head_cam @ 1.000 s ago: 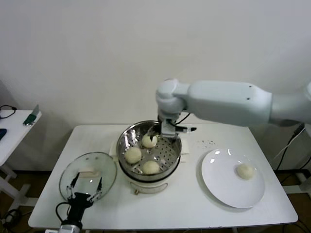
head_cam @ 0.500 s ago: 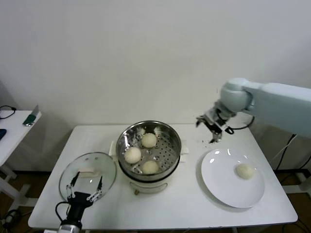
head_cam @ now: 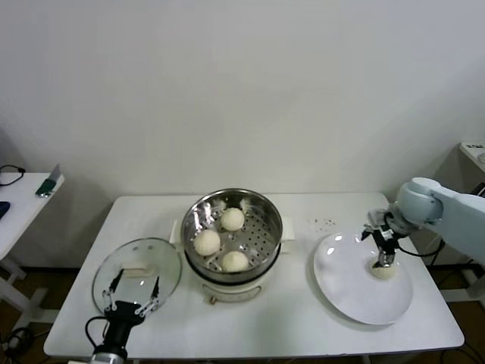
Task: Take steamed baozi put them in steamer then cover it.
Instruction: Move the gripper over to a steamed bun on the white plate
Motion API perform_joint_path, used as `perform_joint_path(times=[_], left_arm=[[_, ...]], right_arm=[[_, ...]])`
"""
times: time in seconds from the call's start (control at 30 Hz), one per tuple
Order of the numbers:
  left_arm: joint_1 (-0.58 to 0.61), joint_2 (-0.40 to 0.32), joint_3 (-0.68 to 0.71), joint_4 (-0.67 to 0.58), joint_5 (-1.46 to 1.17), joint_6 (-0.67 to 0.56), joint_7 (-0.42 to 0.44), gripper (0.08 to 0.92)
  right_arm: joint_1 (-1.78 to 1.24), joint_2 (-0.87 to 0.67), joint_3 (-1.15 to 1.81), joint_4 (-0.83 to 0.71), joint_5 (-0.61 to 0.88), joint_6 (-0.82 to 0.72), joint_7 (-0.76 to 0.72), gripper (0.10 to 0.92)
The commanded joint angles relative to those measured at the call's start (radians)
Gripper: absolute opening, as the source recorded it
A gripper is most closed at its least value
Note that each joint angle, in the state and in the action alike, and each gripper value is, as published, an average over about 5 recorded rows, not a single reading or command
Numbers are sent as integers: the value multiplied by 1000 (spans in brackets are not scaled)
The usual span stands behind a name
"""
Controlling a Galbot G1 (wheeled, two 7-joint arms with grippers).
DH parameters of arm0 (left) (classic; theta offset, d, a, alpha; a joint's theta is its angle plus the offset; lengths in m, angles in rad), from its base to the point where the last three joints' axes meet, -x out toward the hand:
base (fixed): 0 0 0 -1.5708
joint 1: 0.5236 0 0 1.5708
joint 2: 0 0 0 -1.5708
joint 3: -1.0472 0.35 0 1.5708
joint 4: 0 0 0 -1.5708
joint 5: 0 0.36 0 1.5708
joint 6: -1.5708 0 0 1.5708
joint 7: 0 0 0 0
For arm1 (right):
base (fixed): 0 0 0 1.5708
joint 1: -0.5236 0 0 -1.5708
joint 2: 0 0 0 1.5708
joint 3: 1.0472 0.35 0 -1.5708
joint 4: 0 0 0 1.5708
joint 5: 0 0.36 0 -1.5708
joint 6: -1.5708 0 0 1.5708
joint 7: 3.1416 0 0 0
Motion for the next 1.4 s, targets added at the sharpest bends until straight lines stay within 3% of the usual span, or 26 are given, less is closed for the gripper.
perform_joint_path(times=[0.03,0.93,1.2,1.4], left_arm=[[4,-5,-3,-2,10,1,-2,823],[-1,-9,-16,15,14,-2,-2,823],[10,-14,-17,9,26,-13,-3,823],[16,-16,-18,3,24,-16,-2,823]], right_arm=[[-235,-10,190,-167,-93,12,-18,823],[-264,133,228,-292,-150,44,-20,820],[-240,121,216,-279,-138,42,-26,685],[-128,115,141,-241,-61,23,-20,647]])
